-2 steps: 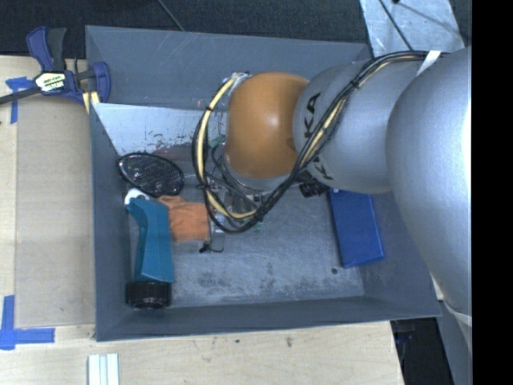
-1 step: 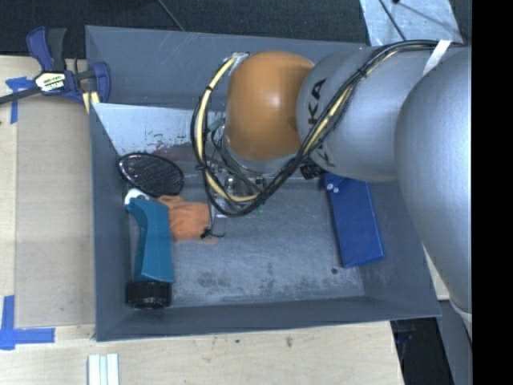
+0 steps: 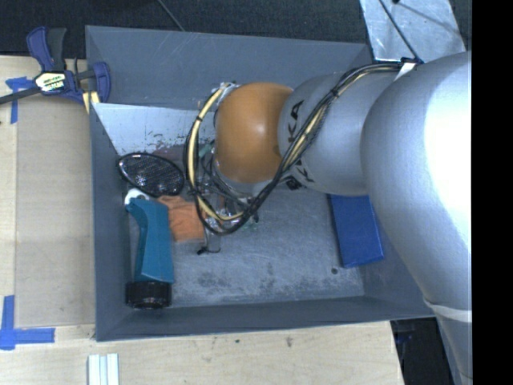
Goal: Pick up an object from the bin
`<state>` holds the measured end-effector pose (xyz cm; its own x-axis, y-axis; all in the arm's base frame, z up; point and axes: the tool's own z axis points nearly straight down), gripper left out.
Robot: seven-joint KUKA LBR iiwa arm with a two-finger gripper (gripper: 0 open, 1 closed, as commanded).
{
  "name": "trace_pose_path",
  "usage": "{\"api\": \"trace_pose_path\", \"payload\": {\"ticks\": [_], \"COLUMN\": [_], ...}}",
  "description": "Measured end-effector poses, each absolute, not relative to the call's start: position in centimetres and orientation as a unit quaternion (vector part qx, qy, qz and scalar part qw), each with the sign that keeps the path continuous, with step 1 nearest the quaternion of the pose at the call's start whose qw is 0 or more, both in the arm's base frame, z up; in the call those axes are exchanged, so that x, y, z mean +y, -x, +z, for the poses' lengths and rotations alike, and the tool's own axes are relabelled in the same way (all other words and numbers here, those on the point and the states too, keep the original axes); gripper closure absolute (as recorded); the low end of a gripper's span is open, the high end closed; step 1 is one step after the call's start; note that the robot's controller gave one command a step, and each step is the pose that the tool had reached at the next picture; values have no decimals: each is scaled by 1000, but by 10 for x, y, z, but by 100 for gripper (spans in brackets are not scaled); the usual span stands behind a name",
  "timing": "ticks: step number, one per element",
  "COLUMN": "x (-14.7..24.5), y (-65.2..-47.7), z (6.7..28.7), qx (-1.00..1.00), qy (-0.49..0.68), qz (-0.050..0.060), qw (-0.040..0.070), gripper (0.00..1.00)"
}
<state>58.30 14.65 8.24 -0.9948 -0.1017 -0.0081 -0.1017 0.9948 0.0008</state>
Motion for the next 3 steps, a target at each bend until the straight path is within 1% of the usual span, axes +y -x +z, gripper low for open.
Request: {"api": "trace_pose_path", "payload": {"ticks": [1, 2, 3], "x": [149, 149, 148], "y": [-590, -590, -589], "z": [52, 54, 62], "qx": [999, 999, 999], "qy": [49, 48, 48], "qz": [2, 2, 2], "qw": [8, 8, 6], "gripper": [100, 100, 100]}}
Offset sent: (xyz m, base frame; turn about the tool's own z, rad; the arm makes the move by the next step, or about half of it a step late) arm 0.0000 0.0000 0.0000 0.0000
